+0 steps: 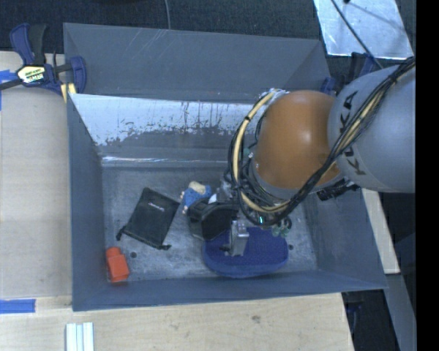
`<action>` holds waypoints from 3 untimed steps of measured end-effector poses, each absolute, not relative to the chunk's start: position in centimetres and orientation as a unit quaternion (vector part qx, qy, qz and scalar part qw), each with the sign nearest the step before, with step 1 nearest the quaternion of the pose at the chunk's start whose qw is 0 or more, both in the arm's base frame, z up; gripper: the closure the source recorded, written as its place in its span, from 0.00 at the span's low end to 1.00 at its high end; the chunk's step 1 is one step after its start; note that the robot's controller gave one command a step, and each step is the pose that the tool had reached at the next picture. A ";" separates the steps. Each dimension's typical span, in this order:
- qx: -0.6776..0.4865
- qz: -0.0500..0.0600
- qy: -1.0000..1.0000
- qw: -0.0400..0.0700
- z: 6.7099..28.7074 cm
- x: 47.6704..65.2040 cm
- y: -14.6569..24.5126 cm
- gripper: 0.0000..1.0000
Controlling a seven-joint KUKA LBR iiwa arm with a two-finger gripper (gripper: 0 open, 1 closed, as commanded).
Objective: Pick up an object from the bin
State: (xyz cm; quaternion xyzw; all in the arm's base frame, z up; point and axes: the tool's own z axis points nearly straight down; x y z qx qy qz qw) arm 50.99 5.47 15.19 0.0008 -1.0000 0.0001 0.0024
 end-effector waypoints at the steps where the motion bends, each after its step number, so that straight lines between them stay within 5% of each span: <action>1: 0.054 0.000 -0.999 -0.001 7.4 55.7 5.7 0.00; 2: 0.053 0.000 -0.999 -0.003 7.8 55.8 5.7 1.00; 3: 0.047 0.000 -0.999 -0.002 18.1 56.0 4.9 1.00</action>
Offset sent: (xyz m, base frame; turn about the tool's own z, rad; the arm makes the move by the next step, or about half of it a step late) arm 0.0438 0.0029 -0.0819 -0.1080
